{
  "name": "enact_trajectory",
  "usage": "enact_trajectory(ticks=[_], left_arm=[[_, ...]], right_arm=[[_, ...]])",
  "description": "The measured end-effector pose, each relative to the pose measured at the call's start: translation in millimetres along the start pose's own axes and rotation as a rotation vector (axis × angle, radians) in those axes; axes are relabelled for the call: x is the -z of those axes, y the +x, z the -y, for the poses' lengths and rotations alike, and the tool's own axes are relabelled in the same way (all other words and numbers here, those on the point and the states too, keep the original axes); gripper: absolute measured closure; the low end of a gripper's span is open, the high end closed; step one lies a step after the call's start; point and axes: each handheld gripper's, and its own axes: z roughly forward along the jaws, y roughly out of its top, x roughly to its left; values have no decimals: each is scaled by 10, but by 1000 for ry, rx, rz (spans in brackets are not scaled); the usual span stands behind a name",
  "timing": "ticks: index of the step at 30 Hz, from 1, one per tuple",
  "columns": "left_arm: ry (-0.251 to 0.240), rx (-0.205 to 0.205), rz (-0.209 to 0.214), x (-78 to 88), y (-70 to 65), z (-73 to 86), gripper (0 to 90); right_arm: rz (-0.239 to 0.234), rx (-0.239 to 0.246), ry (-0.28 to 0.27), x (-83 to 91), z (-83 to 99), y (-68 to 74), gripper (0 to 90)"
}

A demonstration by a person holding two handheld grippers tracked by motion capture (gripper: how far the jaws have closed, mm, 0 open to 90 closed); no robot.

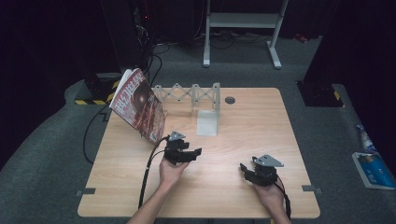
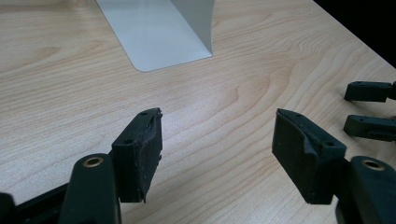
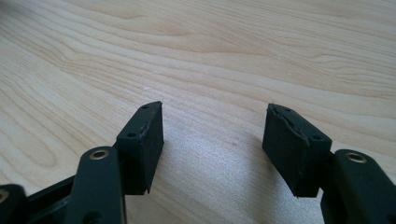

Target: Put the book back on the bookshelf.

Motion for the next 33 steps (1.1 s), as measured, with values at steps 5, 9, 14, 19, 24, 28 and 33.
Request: enact_trajectory(ticks=[5,9,14,19,24,28,33], left_arm=[[10,-6,-9,-43,-9,19,334],[24,-15,-20,-86,-9,43,334],[31,-24,-38,-112,-17,67,336],[34,-30,-49,-140,-15,81,339],[38,-38,-63,-160,-14,99,340],[41,-40,-72,-182,-2,120,341],[40,-31,-79,-218,14,145,341]], right_arm=[[1,1,-1,0,0,1,383],[0,0,-1,0,1,0,383],[0,0,0,0,1,0,383],[0,1,-1,0,1,1,383],[0,1,0,0,0,-1,383],[0,0,0,0,0,0,383],[0,1,0,0,1,-1,383]])
